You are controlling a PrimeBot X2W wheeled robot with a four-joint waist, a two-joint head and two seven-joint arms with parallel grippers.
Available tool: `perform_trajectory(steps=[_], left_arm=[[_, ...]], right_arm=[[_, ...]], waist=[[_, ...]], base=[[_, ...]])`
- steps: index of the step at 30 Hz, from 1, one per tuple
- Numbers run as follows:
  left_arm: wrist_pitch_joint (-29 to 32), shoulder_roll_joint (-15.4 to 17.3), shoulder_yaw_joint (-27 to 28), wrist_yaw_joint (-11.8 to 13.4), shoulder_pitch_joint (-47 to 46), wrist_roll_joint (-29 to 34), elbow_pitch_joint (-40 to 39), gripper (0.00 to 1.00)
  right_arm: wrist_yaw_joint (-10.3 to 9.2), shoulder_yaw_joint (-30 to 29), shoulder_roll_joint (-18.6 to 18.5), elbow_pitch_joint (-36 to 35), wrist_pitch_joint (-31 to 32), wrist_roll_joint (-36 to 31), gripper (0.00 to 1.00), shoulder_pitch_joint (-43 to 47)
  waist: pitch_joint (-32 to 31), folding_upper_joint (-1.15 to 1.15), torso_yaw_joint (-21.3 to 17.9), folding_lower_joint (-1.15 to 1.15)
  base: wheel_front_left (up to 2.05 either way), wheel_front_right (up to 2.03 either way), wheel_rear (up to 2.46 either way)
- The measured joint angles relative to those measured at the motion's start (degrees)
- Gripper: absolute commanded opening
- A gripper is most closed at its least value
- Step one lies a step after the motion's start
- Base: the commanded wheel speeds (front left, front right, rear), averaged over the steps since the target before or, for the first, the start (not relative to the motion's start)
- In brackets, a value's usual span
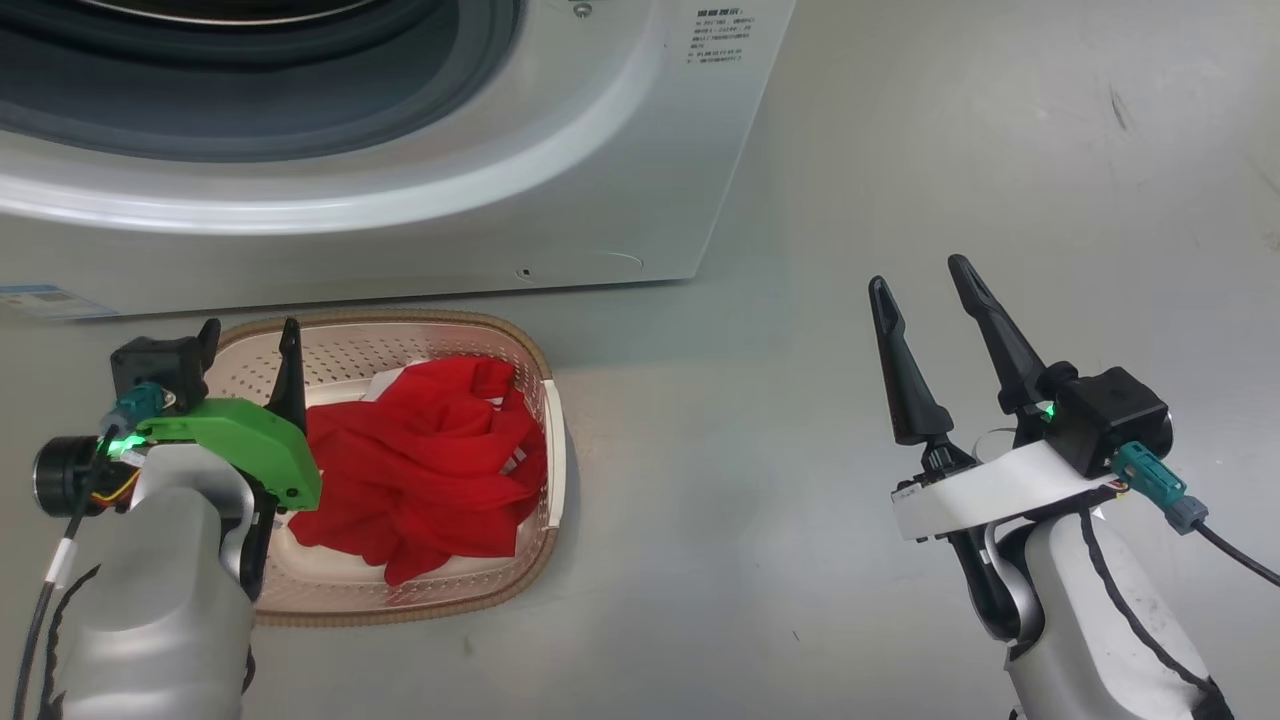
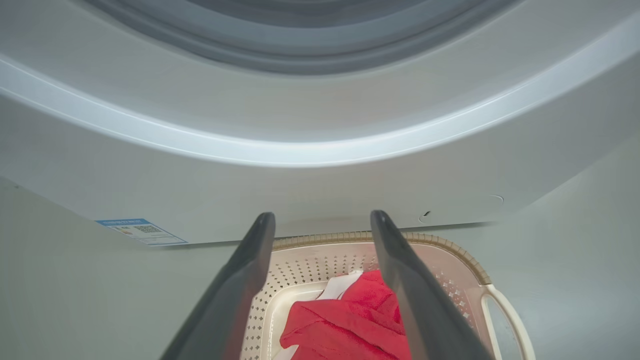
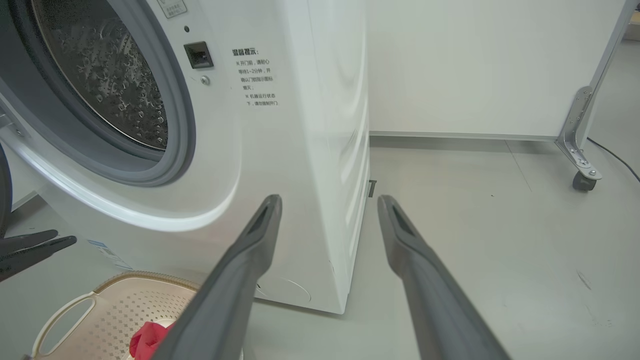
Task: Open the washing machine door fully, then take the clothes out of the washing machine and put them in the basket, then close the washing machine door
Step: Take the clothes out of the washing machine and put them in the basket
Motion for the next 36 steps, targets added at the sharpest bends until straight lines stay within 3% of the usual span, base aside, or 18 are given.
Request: perform_trajectory(steps=[11,18,36], left_arm=[[-0.04,-1.22,-1.03,-0.87,0.82,1.49,-12.94,1.0],[-0.05,-2.87,0.16,-1.2,6.81,0.94,-19.81,1.0],[-0.05,-3.28,-0.35,-1.69,20.13,1.02,-33.78,1.0]], right_arm=[[0.0,-2.92,0.02,0.87,0.0,1.42,1.0,1.42],[0.07,-4.1,0.07,1.48,0.0,1.86,1.0,4.27],[0.56,-4.42,0.24,1.58,0.0,1.92,1.0,10.4]], waist=[[-6.36,0.0,2.36,0.0],[-11.01,0.0,4.19,0.0],[-20.43,0.0,6.91,0.0]], base=[[0.0,0.0,0.0],[0.0,0.0,0.0],[0.0,0.0,0.0]])
